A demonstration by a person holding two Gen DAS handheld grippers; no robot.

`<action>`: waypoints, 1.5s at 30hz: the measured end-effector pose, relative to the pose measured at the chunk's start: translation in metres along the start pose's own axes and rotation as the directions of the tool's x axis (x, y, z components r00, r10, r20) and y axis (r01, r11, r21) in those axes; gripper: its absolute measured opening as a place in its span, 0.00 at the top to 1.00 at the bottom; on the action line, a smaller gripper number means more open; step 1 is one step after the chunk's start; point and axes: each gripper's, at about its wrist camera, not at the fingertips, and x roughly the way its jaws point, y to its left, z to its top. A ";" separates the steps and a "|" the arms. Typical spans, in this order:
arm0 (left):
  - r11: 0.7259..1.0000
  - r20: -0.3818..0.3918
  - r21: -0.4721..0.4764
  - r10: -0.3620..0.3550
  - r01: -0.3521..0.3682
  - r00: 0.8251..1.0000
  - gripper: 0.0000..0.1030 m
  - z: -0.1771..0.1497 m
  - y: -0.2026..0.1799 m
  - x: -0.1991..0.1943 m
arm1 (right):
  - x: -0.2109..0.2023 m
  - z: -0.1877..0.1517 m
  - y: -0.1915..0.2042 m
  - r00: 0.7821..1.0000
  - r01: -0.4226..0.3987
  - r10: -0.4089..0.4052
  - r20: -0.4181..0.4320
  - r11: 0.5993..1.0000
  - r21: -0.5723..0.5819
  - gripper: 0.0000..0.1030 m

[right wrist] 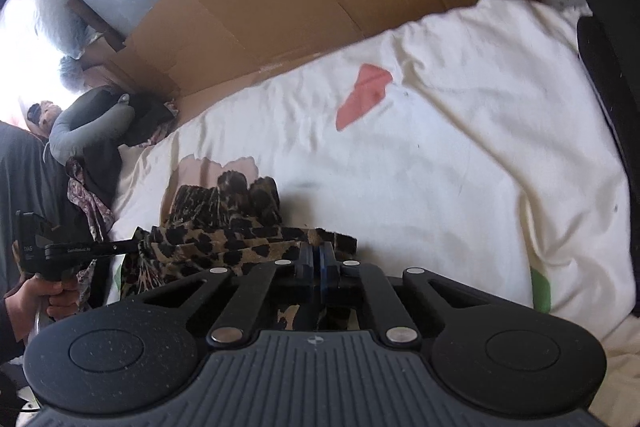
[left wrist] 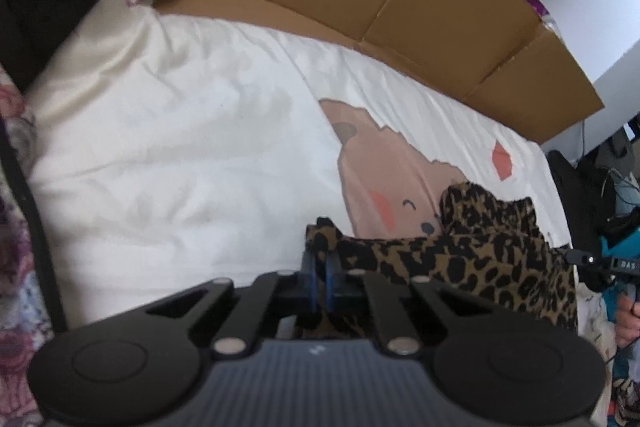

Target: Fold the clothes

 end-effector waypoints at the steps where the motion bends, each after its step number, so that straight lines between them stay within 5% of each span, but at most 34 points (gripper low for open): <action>1: 1.000 0.011 -0.011 -0.003 0.004 1.000 0.96 0.000 0.001 -0.003 | -0.003 0.000 0.000 1.000 0.000 0.000 0.011 1.000 0.003 1.00; 11: 0.997 0.081 -0.069 -0.029 0.034 0.996 0.96 0.001 0.005 -0.021 | -0.011 -0.001 -0.002 0.998 0.006 -0.009 0.064 0.999 0.043 1.00; 19: 0.996 0.010 0.031 0.079 -0.079 0.997 0.96 -0.001 -0.005 0.010 | 0.022 0.000 0.000 0.995 0.094 -0.094 0.024 0.996 0.000 1.00; 22: 0.987 -0.014 0.097 0.132 -0.130 0.991 0.88 -0.001 -0.014 0.018 | 0.032 -0.001 0.008 0.990 0.138 -0.139 -0.007 0.989 -0.060 1.00; 31: 0.968 -0.015 0.170 0.192 -0.187 0.981 0.72 -0.005 -0.023 0.017 | 0.018 -0.003 0.019 0.982 0.187 -0.188 0.002 0.976 -0.110 0.80; 45: 0.950 -0.040 0.236 0.219 -0.204 0.975 0.72 -0.005 -0.038 0.034 | 0.049 -0.012 0.027 0.972 0.213 -0.225 -0.071 0.966 -0.147 0.64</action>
